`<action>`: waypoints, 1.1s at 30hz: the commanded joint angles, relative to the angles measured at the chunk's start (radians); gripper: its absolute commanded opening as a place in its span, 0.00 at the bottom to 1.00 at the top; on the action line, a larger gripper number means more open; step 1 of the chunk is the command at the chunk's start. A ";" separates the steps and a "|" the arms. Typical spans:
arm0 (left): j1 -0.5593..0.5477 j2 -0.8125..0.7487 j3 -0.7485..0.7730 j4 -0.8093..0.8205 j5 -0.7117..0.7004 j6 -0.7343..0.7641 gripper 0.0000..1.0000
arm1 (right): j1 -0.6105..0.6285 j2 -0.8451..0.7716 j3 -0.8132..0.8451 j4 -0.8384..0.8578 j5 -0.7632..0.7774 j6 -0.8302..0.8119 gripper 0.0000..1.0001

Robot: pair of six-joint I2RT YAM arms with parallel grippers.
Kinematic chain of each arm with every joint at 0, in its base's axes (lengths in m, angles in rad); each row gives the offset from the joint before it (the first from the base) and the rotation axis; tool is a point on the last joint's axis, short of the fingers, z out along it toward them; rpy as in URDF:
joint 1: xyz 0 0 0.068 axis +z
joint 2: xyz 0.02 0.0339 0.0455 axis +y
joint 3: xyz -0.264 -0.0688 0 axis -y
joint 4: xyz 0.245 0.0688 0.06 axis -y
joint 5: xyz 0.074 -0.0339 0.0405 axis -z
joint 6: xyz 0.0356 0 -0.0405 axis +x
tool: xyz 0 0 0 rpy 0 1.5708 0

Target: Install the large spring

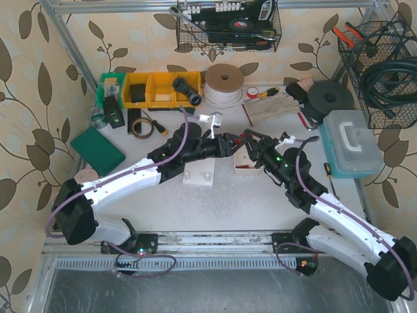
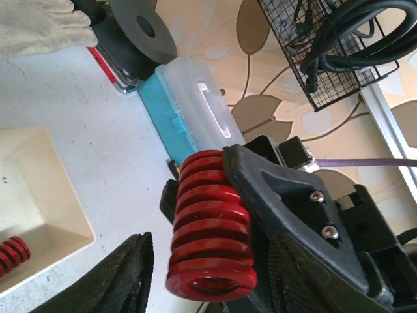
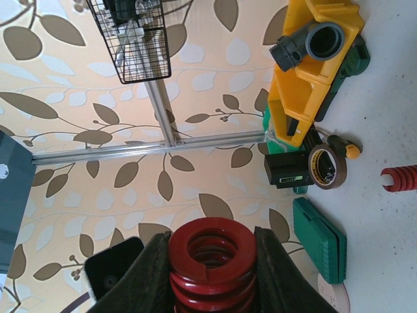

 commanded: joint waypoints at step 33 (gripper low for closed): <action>0.025 -0.067 0.076 -0.207 -0.029 0.066 0.00 | 0.007 -0.089 0.094 -0.225 0.020 -0.214 0.83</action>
